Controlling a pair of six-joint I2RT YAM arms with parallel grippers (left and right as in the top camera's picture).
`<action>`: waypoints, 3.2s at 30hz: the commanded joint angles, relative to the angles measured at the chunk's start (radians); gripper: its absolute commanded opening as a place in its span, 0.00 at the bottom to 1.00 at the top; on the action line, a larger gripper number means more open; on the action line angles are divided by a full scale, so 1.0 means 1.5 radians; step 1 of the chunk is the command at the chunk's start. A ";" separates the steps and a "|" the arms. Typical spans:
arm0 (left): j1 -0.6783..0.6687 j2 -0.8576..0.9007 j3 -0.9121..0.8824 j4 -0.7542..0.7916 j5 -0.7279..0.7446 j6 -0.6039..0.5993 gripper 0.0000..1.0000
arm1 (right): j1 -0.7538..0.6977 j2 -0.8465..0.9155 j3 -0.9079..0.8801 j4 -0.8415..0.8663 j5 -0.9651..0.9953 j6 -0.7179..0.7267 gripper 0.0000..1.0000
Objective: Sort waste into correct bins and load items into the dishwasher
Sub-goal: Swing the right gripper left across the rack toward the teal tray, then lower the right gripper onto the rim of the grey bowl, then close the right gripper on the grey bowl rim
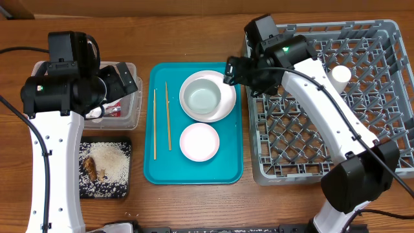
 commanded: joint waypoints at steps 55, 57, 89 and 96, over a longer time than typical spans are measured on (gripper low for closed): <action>-0.002 -0.002 0.009 0.001 -0.001 -0.004 1.00 | 0.243 0.111 -0.211 0.530 0.223 -0.089 0.63; -0.002 -0.002 0.009 0.001 -0.001 -0.004 1.00 | 0.243 0.111 -0.211 0.529 0.233 -0.089 0.63; -0.002 -0.002 0.009 0.001 -0.001 -0.004 1.00 | 0.139 0.099 -0.179 0.372 0.252 -0.069 0.31; -0.002 -0.002 0.009 0.001 -0.001 -0.004 1.00 | 0.140 0.099 -0.192 0.358 0.252 -0.069 0.27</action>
